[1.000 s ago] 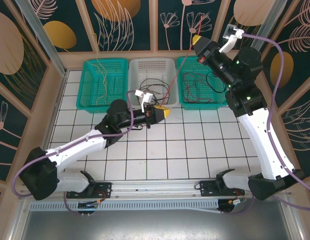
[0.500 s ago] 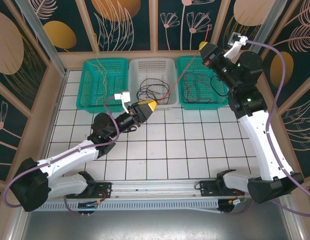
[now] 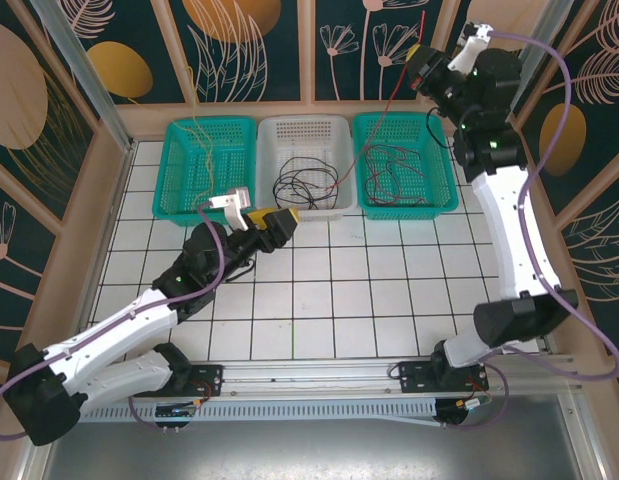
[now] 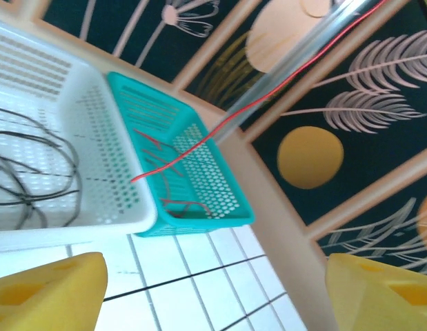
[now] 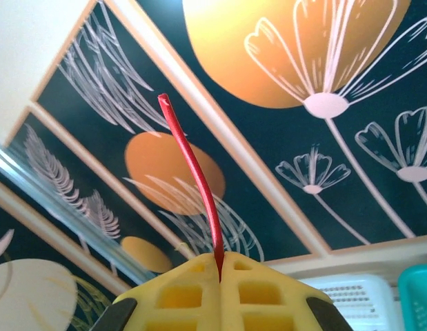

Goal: Untangle the cables

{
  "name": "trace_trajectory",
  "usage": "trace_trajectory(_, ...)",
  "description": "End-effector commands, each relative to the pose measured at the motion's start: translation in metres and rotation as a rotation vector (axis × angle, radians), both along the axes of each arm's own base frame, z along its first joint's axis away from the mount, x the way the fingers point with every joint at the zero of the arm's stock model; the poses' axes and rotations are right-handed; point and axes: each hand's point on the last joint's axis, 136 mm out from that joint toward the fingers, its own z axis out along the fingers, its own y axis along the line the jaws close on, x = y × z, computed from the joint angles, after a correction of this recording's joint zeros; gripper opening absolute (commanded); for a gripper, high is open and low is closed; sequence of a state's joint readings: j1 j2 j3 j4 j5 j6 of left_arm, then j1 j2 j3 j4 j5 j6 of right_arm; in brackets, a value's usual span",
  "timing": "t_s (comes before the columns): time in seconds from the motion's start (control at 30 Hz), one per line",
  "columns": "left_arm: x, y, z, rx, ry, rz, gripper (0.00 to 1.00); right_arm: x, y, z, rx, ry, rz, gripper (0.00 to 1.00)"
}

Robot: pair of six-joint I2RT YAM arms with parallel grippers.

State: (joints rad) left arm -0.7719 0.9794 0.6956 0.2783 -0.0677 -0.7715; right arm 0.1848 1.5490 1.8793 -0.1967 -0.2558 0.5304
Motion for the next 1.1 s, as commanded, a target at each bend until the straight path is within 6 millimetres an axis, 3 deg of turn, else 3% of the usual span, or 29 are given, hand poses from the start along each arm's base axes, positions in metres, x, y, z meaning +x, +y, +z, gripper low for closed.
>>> trace_trajectory(0.0, 0.008, 0.027, -0.005, 0.106, 0.021, 0.130, 0.84, 0.015, -0.013, -0.001, -0.084, 0.000, -0.041, 0.00)
trace_trajectory(0.13, 0.011, 0.039, -0.010, 0.132, 0.051, 0.187, 0.85, 0.034, -0.035, -0.016, -0.096, 0.033, -0.085, 0.00)
trace_trajectory(0.43, 0.013, 0.037, -0.010, 0.105, 0.081, 0.179, 0.85, 0.054, -0.078, -0.058, -0.078, 0.132, -0.114, 0.00)
trace_trajectory(0.53, 0.017, 0.035, -0.013, 0.109, 0.104, 0.179, 0.85, 0.068, -0.090, -0.083, -0.064, 0.199, -0.100, 0.00)
trace_trajectory(0.77, 0.022, 0.037, -0.016, 0.122, 0.126, 0.194, 0.85, 0.113, -0.108, -0.163, -0.035, 0.407, -0.072, 0.00)
trace_trajectory(0.8, 0.022, 0.039, -0.015, 0.123, 0.128, 0.204, 0.86, 0.119, -0.110, -0.172, -0.026, 0.435, -0.066, 0.04)
trace_trajectory(0.87, 0.025, 0.043, -0.014, 0.126, 0.134, 0.225, 0.88, 0.133, -0.116, -0.189, -0.016, 0.489, -0.069, 0.24)
trace_trajectory(0.93, 0.028, 0.048, -0.014, 0.129, 0.145, 0.251, 0.90, 0.146, -0.121, -0.201, -0.019, 0.531, -0.076, 0.55)
trace_trajectory(0.97, 0.029, 0.049, -0.014, 0.130, 0.151, 0.262, 0.91, 0.151, -0.123, -0.205, -0.025, 0.543, -0.080, 0.61)
trace_trajectory(1.07, 0.033, 0.055, -0.015, 0.130, 0.168, 0.295, 0.93, 0.158, -0.127, -0.207, -0.040, 0.549, -0.096, 0.63)
